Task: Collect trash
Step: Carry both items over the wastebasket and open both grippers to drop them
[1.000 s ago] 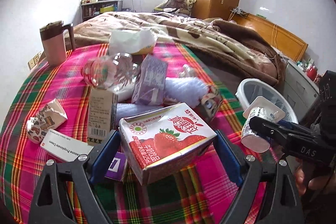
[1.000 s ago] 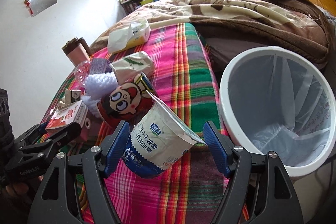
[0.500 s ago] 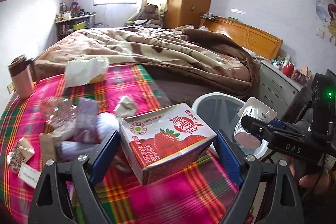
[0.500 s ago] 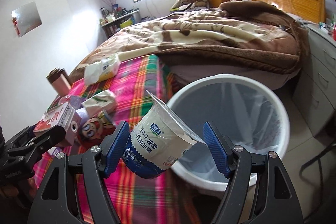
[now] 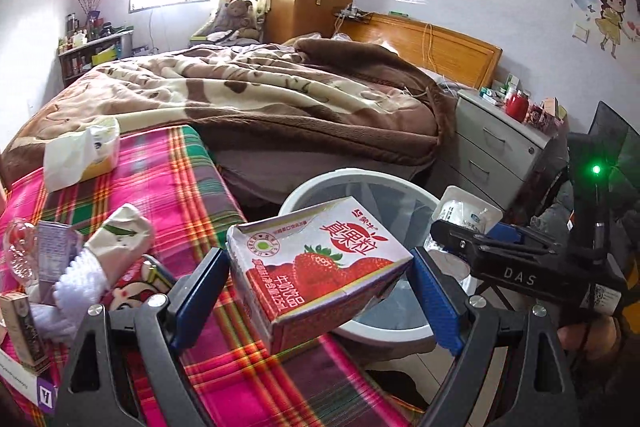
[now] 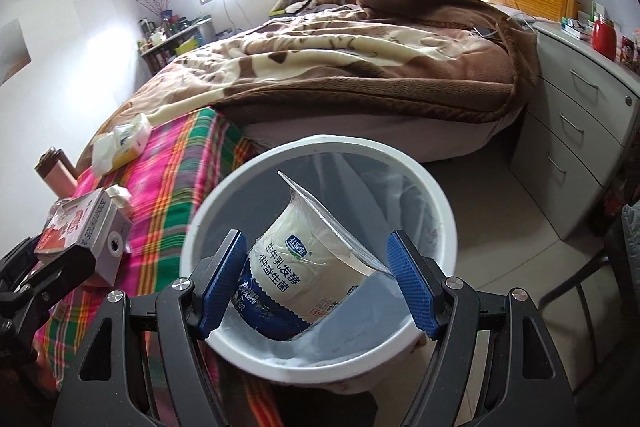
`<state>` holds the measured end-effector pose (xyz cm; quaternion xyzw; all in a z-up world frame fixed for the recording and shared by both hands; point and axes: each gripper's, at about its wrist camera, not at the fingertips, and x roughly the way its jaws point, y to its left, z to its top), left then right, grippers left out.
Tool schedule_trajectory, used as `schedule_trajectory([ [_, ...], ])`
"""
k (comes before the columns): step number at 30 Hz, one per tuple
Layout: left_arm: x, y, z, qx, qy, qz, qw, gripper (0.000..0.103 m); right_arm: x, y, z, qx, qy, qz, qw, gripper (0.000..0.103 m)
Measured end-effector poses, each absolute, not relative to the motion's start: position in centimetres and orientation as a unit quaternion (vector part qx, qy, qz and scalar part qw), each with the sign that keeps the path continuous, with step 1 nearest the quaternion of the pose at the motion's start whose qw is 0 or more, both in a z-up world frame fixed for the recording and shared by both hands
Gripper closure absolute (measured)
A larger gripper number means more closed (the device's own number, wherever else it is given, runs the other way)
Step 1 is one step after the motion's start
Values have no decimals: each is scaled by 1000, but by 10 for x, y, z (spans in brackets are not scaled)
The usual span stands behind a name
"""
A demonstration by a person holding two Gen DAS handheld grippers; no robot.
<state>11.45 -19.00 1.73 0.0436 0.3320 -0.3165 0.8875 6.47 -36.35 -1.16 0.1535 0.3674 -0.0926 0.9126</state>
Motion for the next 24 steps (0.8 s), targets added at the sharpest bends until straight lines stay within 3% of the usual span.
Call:
schedule_trajectory([
  [24,111,-240,-5,74,363,-341,864,9,78,-407,-36,179,406,-86,892,27],
])
